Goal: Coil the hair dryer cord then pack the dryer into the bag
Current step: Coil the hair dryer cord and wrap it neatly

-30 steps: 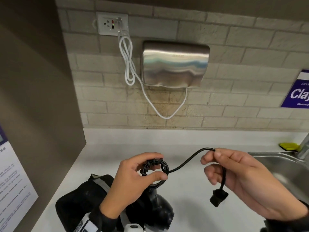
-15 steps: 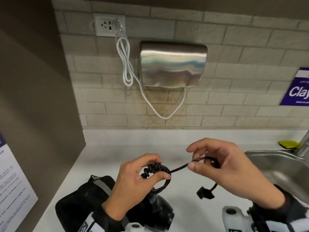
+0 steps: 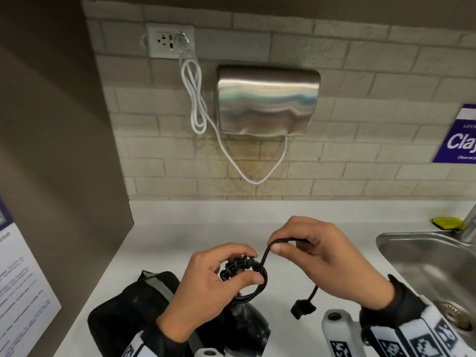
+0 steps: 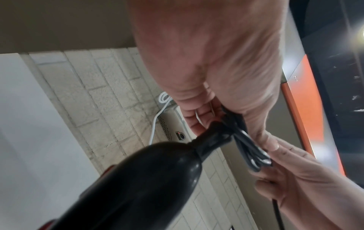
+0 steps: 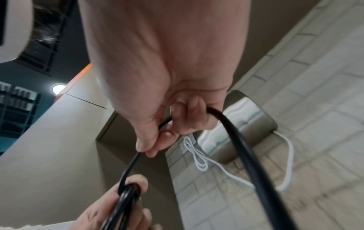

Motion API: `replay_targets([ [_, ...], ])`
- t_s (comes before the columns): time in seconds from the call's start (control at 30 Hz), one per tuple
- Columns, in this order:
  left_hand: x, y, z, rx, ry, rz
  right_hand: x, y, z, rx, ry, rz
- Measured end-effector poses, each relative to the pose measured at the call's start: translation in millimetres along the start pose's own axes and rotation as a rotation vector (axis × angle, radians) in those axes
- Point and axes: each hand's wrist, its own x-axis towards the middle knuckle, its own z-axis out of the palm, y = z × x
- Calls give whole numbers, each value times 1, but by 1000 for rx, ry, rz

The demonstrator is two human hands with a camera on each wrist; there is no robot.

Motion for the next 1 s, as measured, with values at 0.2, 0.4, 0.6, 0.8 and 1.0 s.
replay_targets([
  [0.2,-3,-4,4,-50,16,7,2,24,34,360,213,140],
  [0.4,-8,-6,18,-155,181,37,-11,29,76,531,384,224],
  [0.6,-10,-10,25,-103,331,12,-29,22,98,616,330,157],
  [0.8,-6,1,24,-105,356,-52,-26,18,97,575,273,228],
  [1.0,-6,17,21,-348,366,-228,-19,10,81,402,207,223],
])
